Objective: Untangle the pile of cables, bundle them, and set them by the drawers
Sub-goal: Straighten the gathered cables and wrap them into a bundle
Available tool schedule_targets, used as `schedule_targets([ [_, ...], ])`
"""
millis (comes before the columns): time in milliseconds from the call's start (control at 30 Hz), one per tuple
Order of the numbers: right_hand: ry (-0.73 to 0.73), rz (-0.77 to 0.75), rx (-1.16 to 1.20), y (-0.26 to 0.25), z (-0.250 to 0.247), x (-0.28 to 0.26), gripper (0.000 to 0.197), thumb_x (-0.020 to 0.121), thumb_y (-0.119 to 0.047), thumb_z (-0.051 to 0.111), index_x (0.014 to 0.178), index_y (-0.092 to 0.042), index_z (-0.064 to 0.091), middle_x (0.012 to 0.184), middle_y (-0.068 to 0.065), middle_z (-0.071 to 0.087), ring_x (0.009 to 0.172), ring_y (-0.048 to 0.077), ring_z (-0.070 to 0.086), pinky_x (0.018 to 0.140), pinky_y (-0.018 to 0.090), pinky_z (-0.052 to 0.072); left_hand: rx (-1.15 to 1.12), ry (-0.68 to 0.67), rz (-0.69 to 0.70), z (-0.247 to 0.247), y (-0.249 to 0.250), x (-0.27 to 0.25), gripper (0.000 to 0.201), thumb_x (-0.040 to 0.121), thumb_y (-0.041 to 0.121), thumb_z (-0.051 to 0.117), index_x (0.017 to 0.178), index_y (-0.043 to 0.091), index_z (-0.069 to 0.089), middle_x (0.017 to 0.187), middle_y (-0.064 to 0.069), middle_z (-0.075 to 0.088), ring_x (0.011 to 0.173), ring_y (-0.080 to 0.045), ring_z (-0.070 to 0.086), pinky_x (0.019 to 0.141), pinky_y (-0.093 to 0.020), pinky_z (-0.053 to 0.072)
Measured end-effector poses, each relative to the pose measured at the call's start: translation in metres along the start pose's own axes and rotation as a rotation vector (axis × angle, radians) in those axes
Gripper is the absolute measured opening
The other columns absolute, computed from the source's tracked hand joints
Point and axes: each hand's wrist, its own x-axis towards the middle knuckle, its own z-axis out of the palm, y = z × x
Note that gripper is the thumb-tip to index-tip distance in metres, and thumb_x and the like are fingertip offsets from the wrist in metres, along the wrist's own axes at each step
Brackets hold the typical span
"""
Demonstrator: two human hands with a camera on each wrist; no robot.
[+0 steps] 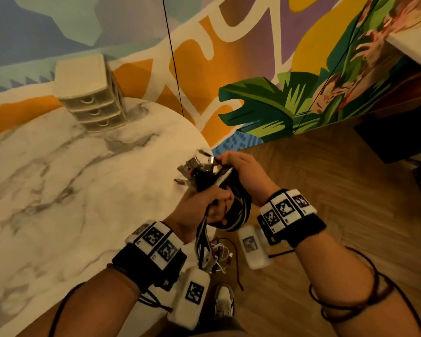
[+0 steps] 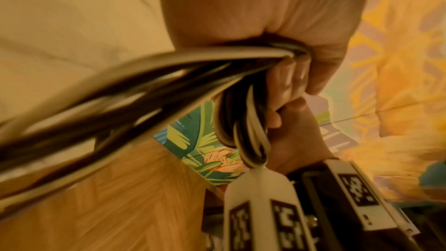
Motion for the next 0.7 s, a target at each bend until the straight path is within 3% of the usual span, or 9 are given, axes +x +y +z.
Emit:
schedule_targets([
  [133,-0.021,-0.043,-0.072,-0.006,0.001,0.001,0.047,0.093,-0.032,0.056,0.048,-0.016,0.058,0.052,0.011,0.05,0.047,0.025,0.042,0.051,0.033,0.037,-0.086,-0.091,0.011,0.004,0.002,0.0,0.01,0.077,0.016,0.048,0.074,0.007,0.049,0.042,0.003,0.03,0.036,-0.013,0.023,0.049,-0.028,0.035],
  [233,-0.033,-0.068,-0.049,-0.006,0.001,0.003,0.055,0.093,-0.032,0.056,0.04,-0.017,0.054,0.045,0.007,0.052,0.04,0.024,0.043,0.048,0.031,0.037,-0.018,-0.037,0.028,-0.001,0.007,0.004,0.016,0.078,0.018,0.051,0.079,0.002,0.053,0.04,0.002,0.032,0.034,-0.013,0.025,0.048,-0.027,0.034],
  [367,0.052,-0.059,-0.19,-0.006,-0.001,0.011,0.048,0.092,-0.039,0.056,0.052,-0.011,0.051,0.055,0.014,0.048,0.044,0.025,0.044,0.049,0.03,0.041,0.191,0.18,0.116,-0.002,0.004,0.008,0.019,0.087,0.012,0.06,0.07,0.006,0.054,0.046,-0.007,0.041,0.039,-0.018,0.032,0.046,-0.027,0.027],
  [467,0.042,-0.015,-0.29,-0.005,-0.002,0.013,0.043,0.093,-0.042,0.053,0.067,-0.007,0.055,0.061,0.015,0.051,0.047,0.022,0.048,0.056,0.031,0.043,0.262,0.223,0.128,-0.001,-0.001,0.007,0.025,0.09,0.012,0.056,0.066,0.004,0.052,0.046,-0.009,0.044,0.039,-0.02,0.035,0.043,-0.023,0.03],
  [567,0.022,0.037,-0.219,-0.001,-0.001,0.013,0.039,0.095,-0.041,0.049,0.078,-0.006,0.056,0.062,0.009,0.054,0.047,0.017,0.052,0.052,0.026,0.046,0.257,0.169,0.082,-0.003,0.002,0.005,0.029,0.091,0.018,0.054,0.072,-0.004,0.056,0.043,-0.01,0.045,0.036,-0.019,0.039,0.046,-0.025,0.037],
  [700,-0.049,0.081,0.036,0.003,-0.002,0.01,0.038,0.093,-0.043,0.05,0.085,-0.006,0.051,0.062,0.009,0.049,0.044,0.018,0.045,0.043,0.023,0.037,0.146,0.0,0.001,-0.001,0.011,0.002,0.03,0.095,0.019,0.048,0.09,-0.008,0.057,0.04,-0.007,0.042,0.032,-0.015,0.036,0.049,-0.028,0.042],
])
